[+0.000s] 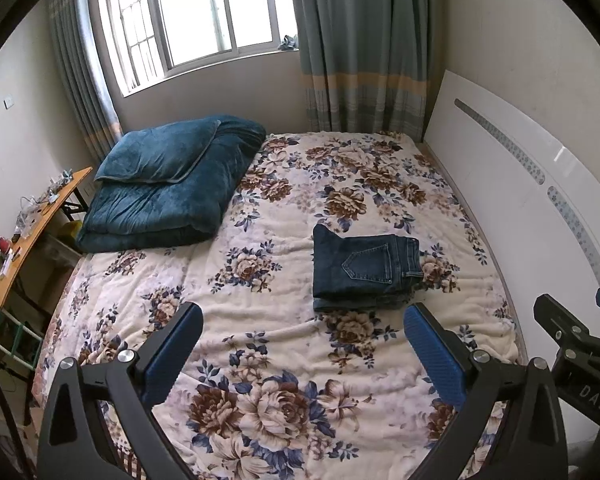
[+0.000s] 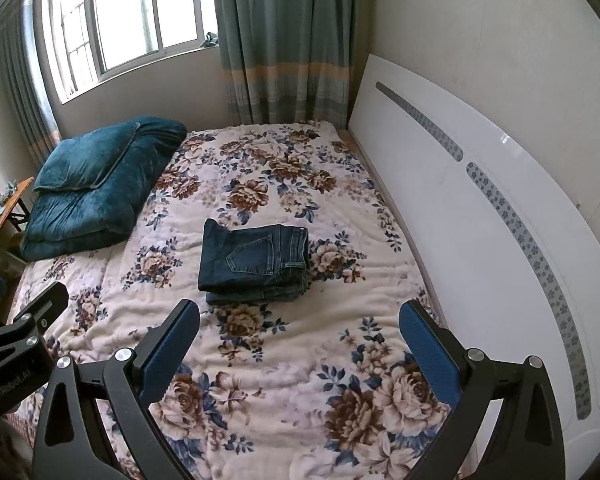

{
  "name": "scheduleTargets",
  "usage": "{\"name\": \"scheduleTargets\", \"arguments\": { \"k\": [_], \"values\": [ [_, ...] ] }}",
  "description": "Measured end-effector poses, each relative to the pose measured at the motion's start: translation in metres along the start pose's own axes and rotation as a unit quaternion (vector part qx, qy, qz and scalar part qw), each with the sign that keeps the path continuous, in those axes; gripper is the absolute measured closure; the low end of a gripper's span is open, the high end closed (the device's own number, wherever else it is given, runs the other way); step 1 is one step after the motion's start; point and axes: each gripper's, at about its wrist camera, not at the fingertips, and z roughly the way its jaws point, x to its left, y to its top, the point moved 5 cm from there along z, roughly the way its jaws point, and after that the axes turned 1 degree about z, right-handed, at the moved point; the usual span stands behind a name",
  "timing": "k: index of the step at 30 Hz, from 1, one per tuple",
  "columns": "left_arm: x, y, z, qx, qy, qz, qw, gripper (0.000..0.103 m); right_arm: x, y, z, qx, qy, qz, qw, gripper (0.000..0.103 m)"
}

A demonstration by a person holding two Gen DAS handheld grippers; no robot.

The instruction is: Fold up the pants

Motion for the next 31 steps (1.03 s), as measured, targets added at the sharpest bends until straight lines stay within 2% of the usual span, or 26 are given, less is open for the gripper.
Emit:
{"name": "scheduleTargets", "arguments": {
  "k": [17,24,31],
  "values": [
    [-0.001,-0.001,-0.009,-0.001,0.002,-0.004,1.0000,0.000,0.001,0.000,-0.002,-0.001,0.002,-0.001,1.000,0.001],
    [-0.004,0.005,-0.014,-0.006,0.001,0.000,1.0000,0.000,0.003,0.016,0.000,-0.002,0.002,-0.001,1.000,0.001],
    [-0.009,0.010,-0.017,-0.018,0.005,0.007,0.9998,0.000,0.002,0.016,-0.002,-0.003,0.002,0.000,1.000,0.001]
  ]
}}
